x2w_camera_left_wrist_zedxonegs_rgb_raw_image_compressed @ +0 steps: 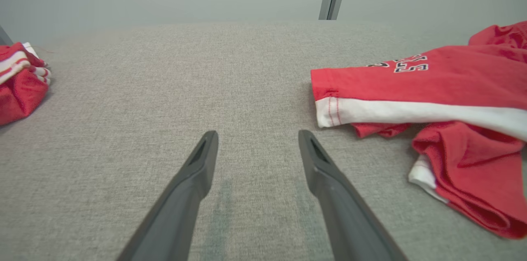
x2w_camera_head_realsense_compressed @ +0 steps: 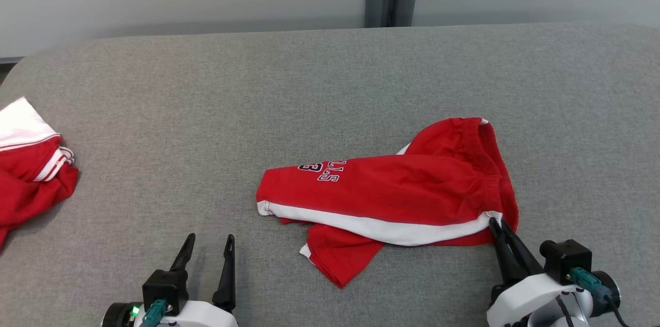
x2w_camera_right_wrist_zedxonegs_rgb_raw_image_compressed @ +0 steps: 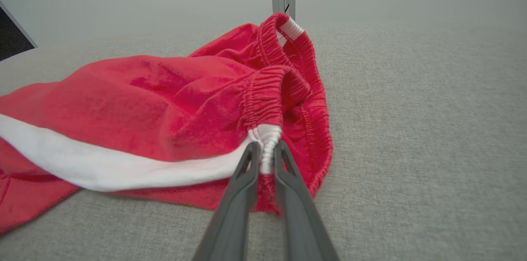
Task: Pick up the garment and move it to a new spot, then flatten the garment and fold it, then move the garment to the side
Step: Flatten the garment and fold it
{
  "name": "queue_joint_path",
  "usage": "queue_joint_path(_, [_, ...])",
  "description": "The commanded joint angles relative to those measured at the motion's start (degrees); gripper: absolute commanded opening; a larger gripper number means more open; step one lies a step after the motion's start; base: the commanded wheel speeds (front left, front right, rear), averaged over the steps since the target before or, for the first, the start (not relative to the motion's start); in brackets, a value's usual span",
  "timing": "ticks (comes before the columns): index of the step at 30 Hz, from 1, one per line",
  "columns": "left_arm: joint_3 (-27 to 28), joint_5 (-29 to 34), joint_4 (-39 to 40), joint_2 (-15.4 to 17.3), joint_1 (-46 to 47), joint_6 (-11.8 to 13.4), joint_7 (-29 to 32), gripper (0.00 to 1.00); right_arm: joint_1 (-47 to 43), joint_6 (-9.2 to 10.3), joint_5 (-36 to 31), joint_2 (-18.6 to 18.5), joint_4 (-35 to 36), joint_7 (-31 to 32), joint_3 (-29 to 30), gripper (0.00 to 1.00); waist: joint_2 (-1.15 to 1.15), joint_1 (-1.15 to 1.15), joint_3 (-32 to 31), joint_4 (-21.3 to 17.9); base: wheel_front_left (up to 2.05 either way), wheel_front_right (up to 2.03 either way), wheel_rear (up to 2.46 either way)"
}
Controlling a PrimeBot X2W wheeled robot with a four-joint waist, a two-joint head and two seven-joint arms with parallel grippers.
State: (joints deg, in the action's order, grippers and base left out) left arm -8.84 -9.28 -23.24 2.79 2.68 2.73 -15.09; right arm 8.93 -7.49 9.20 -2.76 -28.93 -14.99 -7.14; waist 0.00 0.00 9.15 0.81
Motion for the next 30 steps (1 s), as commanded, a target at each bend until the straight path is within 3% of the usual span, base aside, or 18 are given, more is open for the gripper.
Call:
queue_joint_path(1, [-0.1, -0.3, -0.1, 0.2, 0.9, -0.3, -0.1, 1.00, 0.1, 0.00, 0.5, -0.3, 0.1, -0.3, 0.0, 0.00, 0.00, 0.00, 0.2, -0.2, 0.00, 0.00, 0.00])
queue_joint_path(15, [-4.6, -6.4, -3.6, 0.3, 5.6, -6.2, -0.1, 1.00, 1.7, 0.00, 1.0, -2.1, 2.5, -0.3, 0.3, 0.00, 0.00, 0.00, 4.1, -4.0, 0.00, 0.00, 0.00])
queue_joint_path(30, [-6.7, -9.9, -2.3, 0.2, 4.6, -9.3, -0.1, 1.00, 3.4, 0.00, 1.4, -1.2, 2.1, -0.3, 0.2, 0.00, 0.00, 0.00, 4.9, -4.1, 0.00, 0.00, 0.00])
